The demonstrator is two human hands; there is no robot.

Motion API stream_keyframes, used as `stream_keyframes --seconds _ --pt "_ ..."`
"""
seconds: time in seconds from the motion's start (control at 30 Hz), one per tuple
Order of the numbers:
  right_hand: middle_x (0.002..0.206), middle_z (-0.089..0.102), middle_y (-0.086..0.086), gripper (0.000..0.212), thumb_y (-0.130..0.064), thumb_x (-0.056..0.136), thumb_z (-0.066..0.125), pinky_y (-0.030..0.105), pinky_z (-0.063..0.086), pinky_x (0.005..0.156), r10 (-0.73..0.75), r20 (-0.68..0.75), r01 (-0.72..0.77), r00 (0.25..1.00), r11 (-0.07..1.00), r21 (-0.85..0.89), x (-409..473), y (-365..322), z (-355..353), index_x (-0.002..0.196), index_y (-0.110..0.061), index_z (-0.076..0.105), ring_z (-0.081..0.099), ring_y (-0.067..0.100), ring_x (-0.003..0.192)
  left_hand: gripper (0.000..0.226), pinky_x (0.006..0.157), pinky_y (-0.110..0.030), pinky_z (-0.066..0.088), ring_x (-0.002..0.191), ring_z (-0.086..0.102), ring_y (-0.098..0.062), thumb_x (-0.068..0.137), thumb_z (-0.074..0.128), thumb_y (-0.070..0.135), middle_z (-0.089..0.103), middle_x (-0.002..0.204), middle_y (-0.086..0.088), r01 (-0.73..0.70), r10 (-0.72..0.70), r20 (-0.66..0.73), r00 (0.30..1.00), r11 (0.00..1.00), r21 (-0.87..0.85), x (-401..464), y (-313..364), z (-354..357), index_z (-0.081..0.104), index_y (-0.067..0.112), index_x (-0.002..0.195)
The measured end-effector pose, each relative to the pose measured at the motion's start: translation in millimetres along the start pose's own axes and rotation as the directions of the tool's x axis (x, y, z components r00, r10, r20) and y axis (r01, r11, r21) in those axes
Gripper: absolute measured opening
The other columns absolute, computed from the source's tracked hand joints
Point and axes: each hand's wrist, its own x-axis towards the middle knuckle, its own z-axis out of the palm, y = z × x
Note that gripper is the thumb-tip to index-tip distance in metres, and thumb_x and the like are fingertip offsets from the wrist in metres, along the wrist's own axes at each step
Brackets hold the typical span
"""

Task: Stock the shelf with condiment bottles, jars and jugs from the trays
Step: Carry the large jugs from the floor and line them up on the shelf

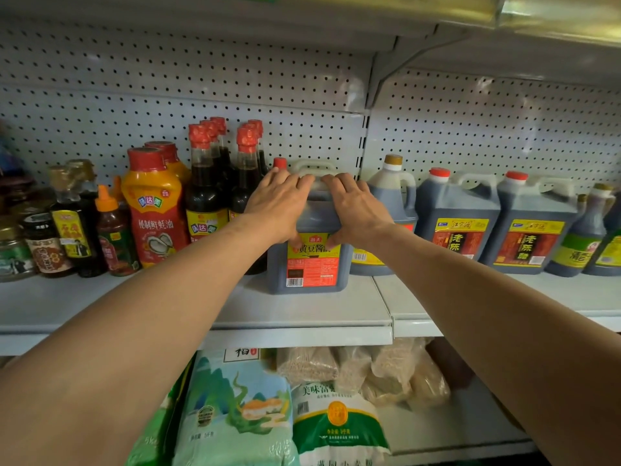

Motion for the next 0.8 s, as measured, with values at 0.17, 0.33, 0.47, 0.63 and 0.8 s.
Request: stream_keyframes --seconds 0.17,0.33,0.47,0.63,0.8 --pt "0.147 0.033 0.004 0.125 -0.036 0.055 0.096 0.041 0.044 0.105 0.007 0.000 -0.007 1.000 1.000 -0.007 13 3 7 0.153 -0.017 0.020 0.034 0.032 0.133 0.127 0.121 -0.042 0.014 0.140 0.029 -0.030 0.050 0.094 0.048 0.041 0.148 -0.008 0.000 0.000 -0.013 1.000 1.000 0.012 11 -6 8 0.022 0.014 0.150" --pt "0.147 0.033 0.004 0.124 -0.036 0.055 0.096 0.041 0.044 0.104 0.011 -0.008 -0.011 1.000 1.000 -0.009 24 4 12 0.152 -0.018 0.021 0.035 0.032 0.132 0.127 0.121 -0.042 0.014 0.140 0.030 -0.029 0.049 0.094 0.047 0.042 0.147 -0.008 0.001 -0.001 -0.012 1.000 1.000 0.014 22 -11 14 0.023 0.014 0.149" --pt "0.146 0.034 0.003 0.124 -0.037 0.054 0.097 0.043 0.047 0.102 0.009 -0.010 -0.009 1.000 1.000 -0.017 28 6 14 0.151 -0.018 0.023 0.037 0.032 0.130 0.127 0.121 -0.042 0.015 0.140 0.030 -0.030 0.049 0.094 0.049 0.043 0.146 -0.008 0.000 0.000 -0.016 1.000 1.000 0.011 27 -16 18 0.024 0.015 0.149" --pt "0.143 0.035 0.004 0.124 -0.036 0.052 0.097 0.044 0.046 0.101 0.015 -0.011 -0.015 1.000 0.999 -0.029 26 4 13 0.151 -0.017 0.024 0.038 0.033 0.127 0.124 0.120 -0.041 0.015 0.138 0.032 -0.028 0.050 0.094 0.047 0.044 0.144 -0.006 -0.007 0.008 -0.042 0.999 1.000 0.020 27 -17 20 0.025 0.016 0.148" --pt "0.146 0.033 0.004 0.126 -0.035 0.054 0.096 0.040 0.043 0.105 0.028 -0.007 -0.028 1.000 0.999 -0.042 27 2 11 0.153 -0.016 0.020 0.037 0.032 0.131 0.122 0.122 -0.044 0.011 0.141 0.028 -0.029 0.055 0.094 0.041 0.041 0.147 -0.007 0.007 -0.006 -0.035 0.999 1.000 0.025 29 -16 21 0.021 0.016 0.150"
